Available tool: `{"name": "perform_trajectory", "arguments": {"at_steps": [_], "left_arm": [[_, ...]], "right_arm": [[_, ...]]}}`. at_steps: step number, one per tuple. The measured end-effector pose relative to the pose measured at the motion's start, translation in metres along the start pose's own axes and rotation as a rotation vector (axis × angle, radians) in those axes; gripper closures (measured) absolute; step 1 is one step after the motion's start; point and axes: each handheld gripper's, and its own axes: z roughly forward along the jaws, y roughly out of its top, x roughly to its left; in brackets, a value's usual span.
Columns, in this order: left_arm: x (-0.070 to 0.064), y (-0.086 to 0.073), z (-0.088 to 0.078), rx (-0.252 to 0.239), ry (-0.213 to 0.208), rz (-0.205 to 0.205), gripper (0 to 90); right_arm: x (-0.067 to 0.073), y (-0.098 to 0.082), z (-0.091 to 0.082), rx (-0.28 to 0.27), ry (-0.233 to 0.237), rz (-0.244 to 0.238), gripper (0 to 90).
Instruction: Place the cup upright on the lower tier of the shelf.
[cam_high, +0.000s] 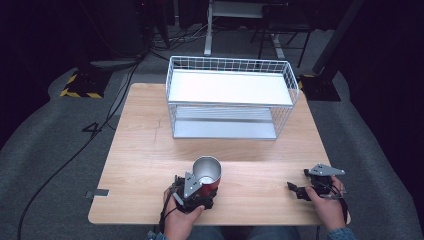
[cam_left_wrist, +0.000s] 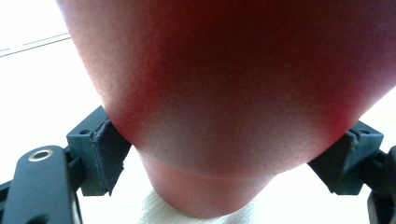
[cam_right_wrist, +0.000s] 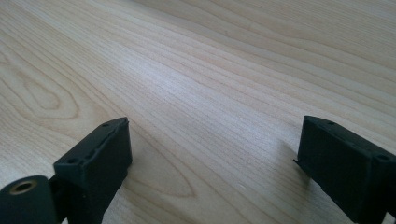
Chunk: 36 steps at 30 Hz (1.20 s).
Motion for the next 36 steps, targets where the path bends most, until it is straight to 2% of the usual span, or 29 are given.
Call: {"name": "perform_trajectory", "arguments": {"at_steps": [8,15,21,22,25,26,27,30,36], "left_arm": [[0.000,0.002,-0.002,-0.029,-0.016,0.006,16.8],[-0.002,0.012,-0.006,-0.054,-0.035,0.027,16.9],[-0.002,0.028,-0.003,-0.048,-0.038,0.037,16.8],[0.000,0.035,-0.002,-0.040,-0.045,0.019,16.8],[0.002,0.042,0.000,-0.051,-0.058,0.010,16.8],[0.004,0.050,0.002,-0.056,-0.058,0.019,16.8],[0.004,0.050,0.002,-0.056,-0.058,0.019,16.8],[0.007,0.064,0.008,-0.046,-0.053,0.029,16.8],[0.014,0.077,0.019,-0.039,-0.049,0.026,16.8]], "right_arm": [[0.000,0.000,0.000,0.000,0.000,0.000,9.9],[0.000,0.000,0.000,0.000,0.000,0.000,9.9],[0.000,0.000,0.000,0.000,0.001,0.001,9.8],[0.000,0.000,0.000,0.000,0.001,0.000,9.9],[0.000,0.000,0.000,0.000,0.000,-0.001,9.9],[0.000,0.000,0.000,0.000,0.001,0.000,9.9],[0.000,0.000,0.000,0.000,0.001,0.000,9.9],[0.000,0.000,0.000,0.001,0.001,0.001,9.8],[0.000,0.000,0.000,0.000,0.001,0.000,9.8]]}}
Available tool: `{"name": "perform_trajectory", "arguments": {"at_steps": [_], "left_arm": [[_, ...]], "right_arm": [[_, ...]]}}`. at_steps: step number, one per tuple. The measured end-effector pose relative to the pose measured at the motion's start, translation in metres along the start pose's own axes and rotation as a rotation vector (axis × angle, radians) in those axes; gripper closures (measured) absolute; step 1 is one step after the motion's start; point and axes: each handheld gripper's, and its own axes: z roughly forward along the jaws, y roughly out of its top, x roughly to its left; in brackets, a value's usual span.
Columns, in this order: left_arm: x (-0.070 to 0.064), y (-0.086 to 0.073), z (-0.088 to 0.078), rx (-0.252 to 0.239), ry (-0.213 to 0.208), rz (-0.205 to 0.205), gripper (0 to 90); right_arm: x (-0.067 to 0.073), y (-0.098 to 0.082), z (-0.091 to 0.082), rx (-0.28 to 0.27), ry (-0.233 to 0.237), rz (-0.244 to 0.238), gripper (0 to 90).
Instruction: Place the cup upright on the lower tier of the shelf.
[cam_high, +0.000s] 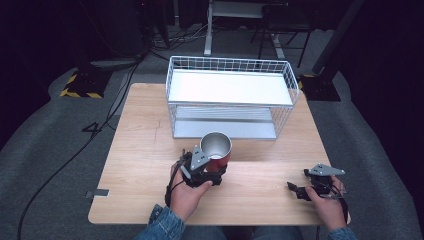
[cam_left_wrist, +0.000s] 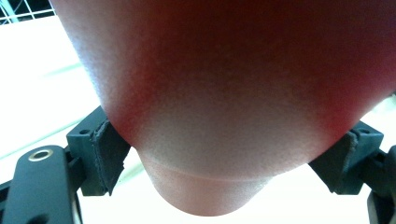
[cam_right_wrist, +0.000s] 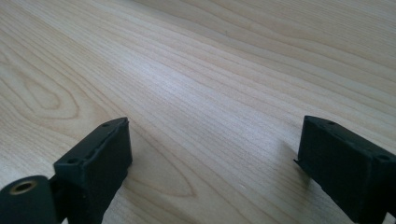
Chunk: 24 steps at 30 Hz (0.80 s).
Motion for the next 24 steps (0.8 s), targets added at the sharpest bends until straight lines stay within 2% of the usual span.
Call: {"name": "perform_trajectory", "arguments": {"at_steps": [5,14,16,21,24], "left_arm": [[0.011,0.013,0.015,-0.002,0.004,-0.028,16.7],[0.026,0.029,0.035,0.006,0.022,-0.017,16.7],[0.030,0.033,0.044,0.012,0.028,-0.018,16.7],[0.038,0.037,0.054,0.018,0.047,-0.015,16.7],[0.046,0.037,0.064,0.029,0.058,-0.029,16.7]], "right_arm": [[0.000,0.000,0.000,0.000,0.000,0.000,9.8],[0.000,0.000,0.000,0.000,0.000,-0.001,9.8],[0.000,0.000,0.000,0.000,0.000,0.000,9.8],[0.000,0.000,0.000,0.000,0.000,0.000,9.9],[0.000,0.000,0.000,0.000,0.000,0.000,9.8]]}}
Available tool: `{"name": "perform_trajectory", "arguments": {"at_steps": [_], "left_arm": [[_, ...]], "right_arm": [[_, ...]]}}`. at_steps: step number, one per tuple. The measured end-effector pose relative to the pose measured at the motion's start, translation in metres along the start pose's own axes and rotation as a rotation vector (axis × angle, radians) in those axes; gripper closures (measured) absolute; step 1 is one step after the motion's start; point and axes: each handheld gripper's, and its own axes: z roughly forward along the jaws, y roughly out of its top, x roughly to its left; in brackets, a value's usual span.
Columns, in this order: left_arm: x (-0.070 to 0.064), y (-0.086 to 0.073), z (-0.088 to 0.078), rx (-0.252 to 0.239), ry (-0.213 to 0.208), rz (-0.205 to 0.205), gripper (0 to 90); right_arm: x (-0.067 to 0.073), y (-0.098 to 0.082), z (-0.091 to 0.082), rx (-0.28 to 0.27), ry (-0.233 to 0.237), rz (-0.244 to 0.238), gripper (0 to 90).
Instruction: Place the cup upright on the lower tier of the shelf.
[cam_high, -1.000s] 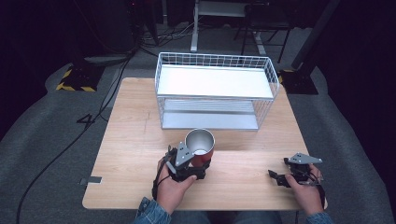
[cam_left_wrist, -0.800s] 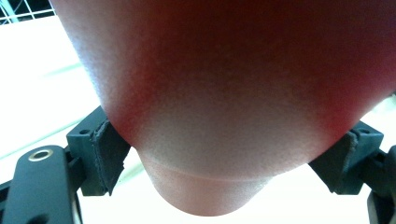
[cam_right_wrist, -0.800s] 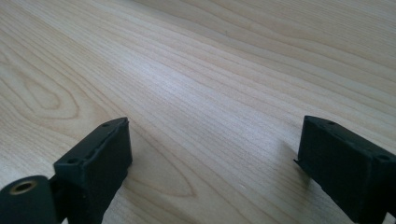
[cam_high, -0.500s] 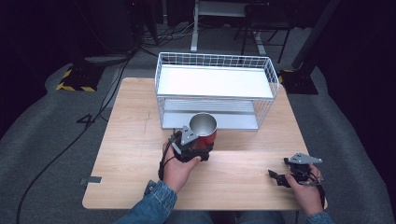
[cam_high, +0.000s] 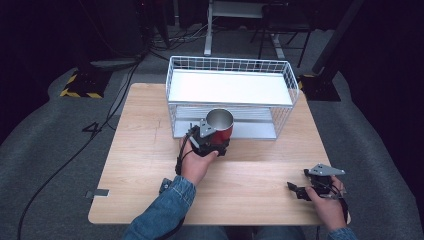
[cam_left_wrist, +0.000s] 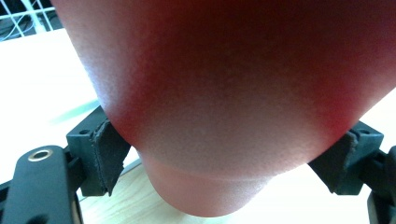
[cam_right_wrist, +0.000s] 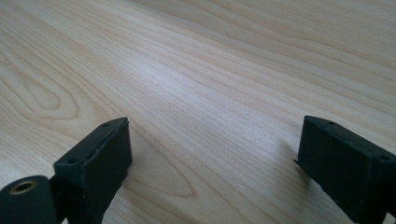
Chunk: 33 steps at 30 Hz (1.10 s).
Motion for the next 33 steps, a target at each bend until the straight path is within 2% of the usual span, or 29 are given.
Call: {"name": "perform_trajectory", "arguments": {"at_steps": [3,4,11,16,29,33], "left_arm": [[0.004,0.001,0.006,0.004,0.002,-0.011,16.7],[0.006,0.001,0.012,0.003,0.000,-0.026,16.7],[0.010,0.005,0.030,0.006,0.014,-0.013,16.7],[0.013,0.009,0.044,-0.011,0.027,-0.034,16.7],[0.029,0.018,0.075,-0.060,0.065,-0.047,16.7],[0.030,0.019,0.082,-0.062,0.058,-0.056,16.6]], "right_arm": [[0.000,0.000,0.000,0.000,0.000,0.000,9.8],[0.000,0.000,0.000,0.000,0.000,-0.001,9.8],[0.000,0.000,0.000,0.000,0.000,-0.001,9.8],[0.000,0.000,0.000,0.000,0.000,-0.001,9.8],[0.000,0.000,0.000,0.000,0.000,0.000,9.8],[0.000,0.000,0.000,0.001,0.001,-0.002,9.6]]}}
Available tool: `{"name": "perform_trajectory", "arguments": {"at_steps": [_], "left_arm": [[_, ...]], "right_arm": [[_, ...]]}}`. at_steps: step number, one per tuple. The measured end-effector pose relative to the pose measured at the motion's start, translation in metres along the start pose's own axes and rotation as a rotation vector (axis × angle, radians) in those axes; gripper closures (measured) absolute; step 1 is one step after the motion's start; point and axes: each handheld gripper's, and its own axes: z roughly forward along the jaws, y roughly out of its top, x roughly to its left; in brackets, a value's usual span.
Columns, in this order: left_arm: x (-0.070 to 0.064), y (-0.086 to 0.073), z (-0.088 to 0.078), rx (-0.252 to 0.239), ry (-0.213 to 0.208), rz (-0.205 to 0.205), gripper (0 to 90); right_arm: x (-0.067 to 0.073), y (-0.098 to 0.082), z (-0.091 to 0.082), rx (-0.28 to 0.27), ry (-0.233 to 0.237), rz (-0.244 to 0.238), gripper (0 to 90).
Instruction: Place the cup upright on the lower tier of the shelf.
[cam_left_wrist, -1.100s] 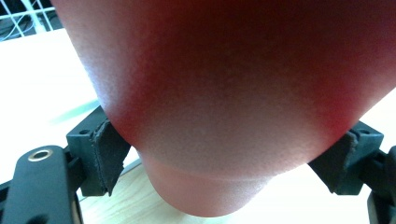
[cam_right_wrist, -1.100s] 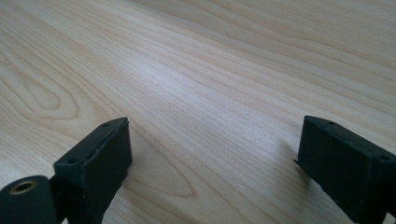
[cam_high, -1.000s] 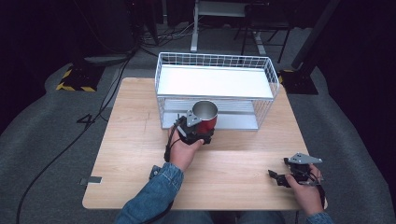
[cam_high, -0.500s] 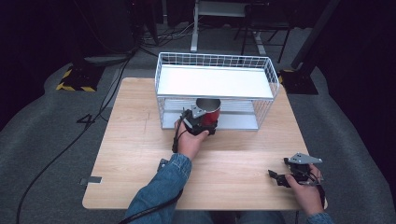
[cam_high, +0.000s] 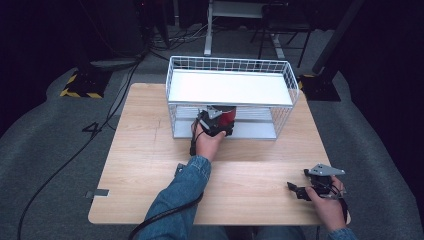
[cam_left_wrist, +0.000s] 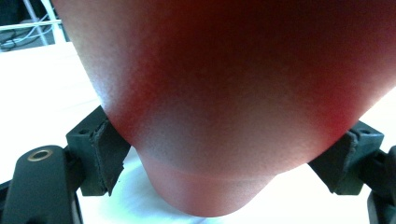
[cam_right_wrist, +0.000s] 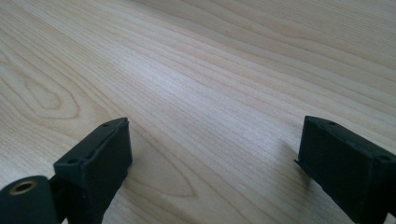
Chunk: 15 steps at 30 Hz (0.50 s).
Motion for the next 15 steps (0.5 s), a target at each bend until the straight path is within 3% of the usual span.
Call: {"name": "perform_trajectory", "arguments": {"at_steps": [15], "left_arm": [[0.001,-0.003,0.020,0.024,0.025,-0.028,16.3]], "right_arm": [[0.000,0.000,0.000,0.000,0.001,0.000,9.6]]}}
